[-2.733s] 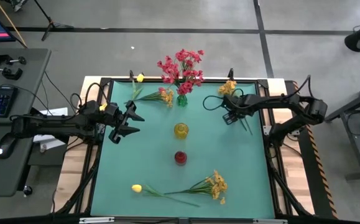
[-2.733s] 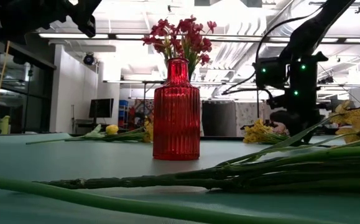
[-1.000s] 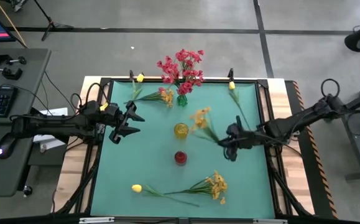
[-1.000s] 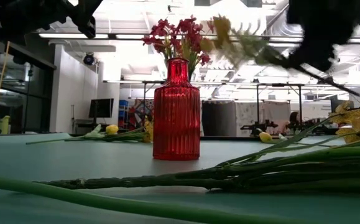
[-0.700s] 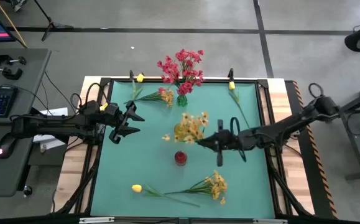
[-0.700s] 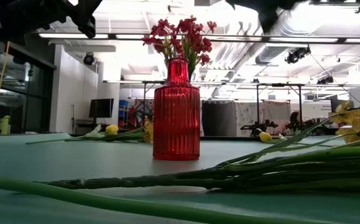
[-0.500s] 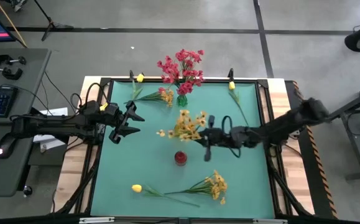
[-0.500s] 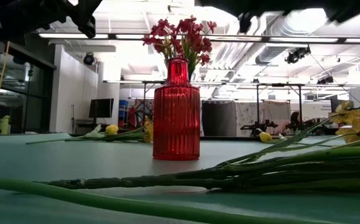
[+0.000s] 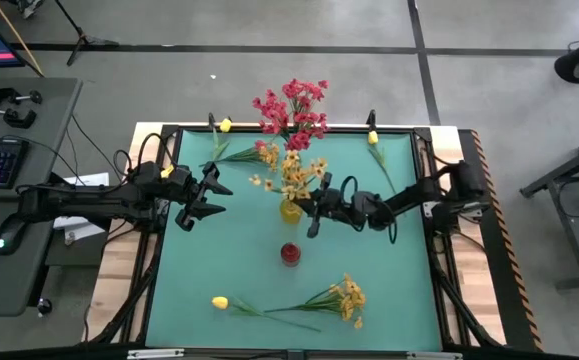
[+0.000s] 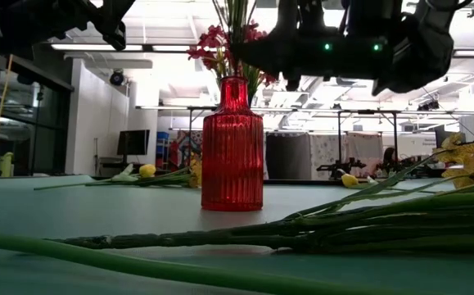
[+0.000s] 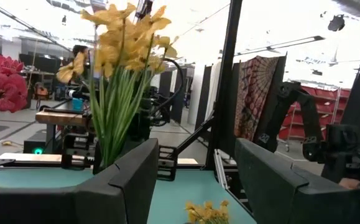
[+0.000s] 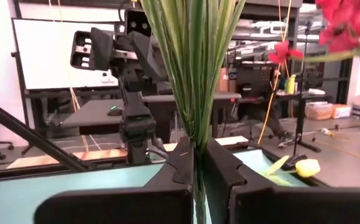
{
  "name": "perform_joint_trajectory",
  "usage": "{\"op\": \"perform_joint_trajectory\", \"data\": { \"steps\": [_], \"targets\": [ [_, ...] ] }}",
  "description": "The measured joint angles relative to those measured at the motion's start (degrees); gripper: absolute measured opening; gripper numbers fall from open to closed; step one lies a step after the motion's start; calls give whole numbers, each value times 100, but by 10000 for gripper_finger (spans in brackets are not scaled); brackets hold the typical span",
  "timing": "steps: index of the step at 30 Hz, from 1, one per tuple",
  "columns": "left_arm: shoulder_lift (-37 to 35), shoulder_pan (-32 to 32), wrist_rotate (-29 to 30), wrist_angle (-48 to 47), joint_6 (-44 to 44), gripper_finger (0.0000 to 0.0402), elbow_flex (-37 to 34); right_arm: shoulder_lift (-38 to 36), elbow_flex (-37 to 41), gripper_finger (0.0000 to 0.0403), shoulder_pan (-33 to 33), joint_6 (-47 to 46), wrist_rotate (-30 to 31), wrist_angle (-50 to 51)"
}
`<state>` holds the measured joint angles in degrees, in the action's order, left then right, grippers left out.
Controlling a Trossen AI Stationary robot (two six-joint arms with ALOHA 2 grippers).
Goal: Sort flowers into vase by color
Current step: Put the top right yellow flowers into the yellow vase, then put the bottom yellow flowers into the yellow vase
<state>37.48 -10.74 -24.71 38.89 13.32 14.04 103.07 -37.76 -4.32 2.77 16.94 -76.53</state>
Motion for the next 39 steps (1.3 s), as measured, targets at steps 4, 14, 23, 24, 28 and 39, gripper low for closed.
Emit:
{"op": "perform_joint_trajectory", "data": {
  "steps": [4,14,23,24,28,39],
  "targets": [
    [2,0,0,0,-2,202,0,165,0,0,22,-32,59,-46],
    [0,0,0,-2,-2,202,2,411,0,0,20,-134,216,109],
    [1,1,0,-6,-2,202,1,415,0,40,20,-622,622,762],
    [1,0,0,-6,-2,202,2,415,0,54,20,-698,644,810],
    [1,0,0,-8,-2,202,1,408,-1,130,4,-819,645,1032],
    [0,2,-2,-19,-2,202,2,-1293,-2,308,-357,-1060,619,4272]
  ]
}}
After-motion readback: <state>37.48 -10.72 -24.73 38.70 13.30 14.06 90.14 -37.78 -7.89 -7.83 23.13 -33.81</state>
